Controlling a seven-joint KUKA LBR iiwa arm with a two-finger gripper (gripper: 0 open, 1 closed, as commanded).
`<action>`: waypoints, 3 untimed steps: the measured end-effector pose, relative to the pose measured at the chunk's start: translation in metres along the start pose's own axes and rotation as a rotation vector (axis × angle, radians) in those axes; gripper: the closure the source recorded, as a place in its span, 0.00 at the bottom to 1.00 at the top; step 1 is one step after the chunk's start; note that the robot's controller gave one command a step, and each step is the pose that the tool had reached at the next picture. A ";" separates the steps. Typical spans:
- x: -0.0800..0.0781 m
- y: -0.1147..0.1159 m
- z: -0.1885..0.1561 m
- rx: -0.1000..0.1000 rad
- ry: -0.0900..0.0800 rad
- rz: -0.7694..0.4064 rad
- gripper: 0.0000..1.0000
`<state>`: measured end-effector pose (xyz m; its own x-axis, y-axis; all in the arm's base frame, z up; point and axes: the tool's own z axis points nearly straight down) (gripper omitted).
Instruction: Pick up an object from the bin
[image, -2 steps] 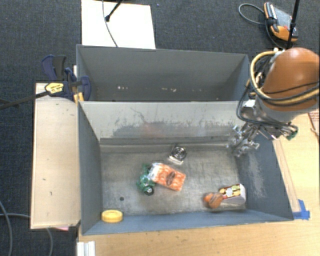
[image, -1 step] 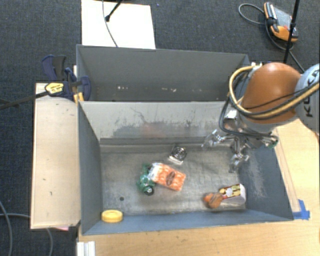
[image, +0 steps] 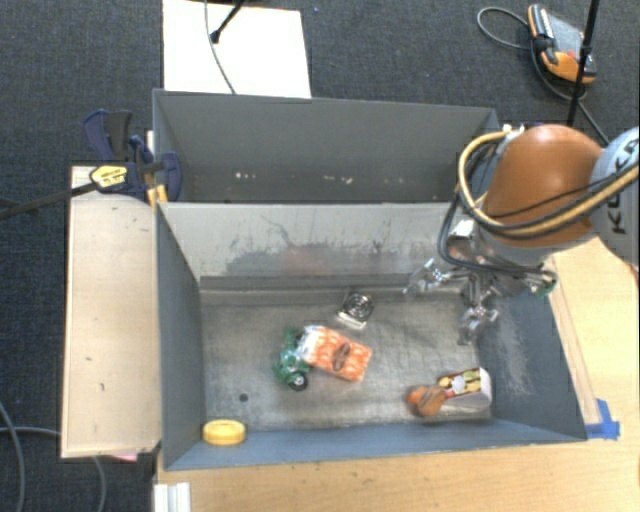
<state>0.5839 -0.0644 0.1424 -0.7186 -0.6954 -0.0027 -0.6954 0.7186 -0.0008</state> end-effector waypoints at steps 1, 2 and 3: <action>0.026 0.093 0.034 0.010 -0.012 0.001 1.00; 0.026 0.093 0.035 0.010 -0.012 -0.001 1.00; 0.017 0.083 -0.081 0.000 0.000 -0.026 1.00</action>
Offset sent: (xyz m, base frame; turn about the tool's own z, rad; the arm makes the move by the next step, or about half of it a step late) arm 0.0000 0.0000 0.0000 0.0000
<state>0.5131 -0.0166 0.2230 -0.7004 -0.7138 -0.0027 -0.7138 0.7004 -0.0012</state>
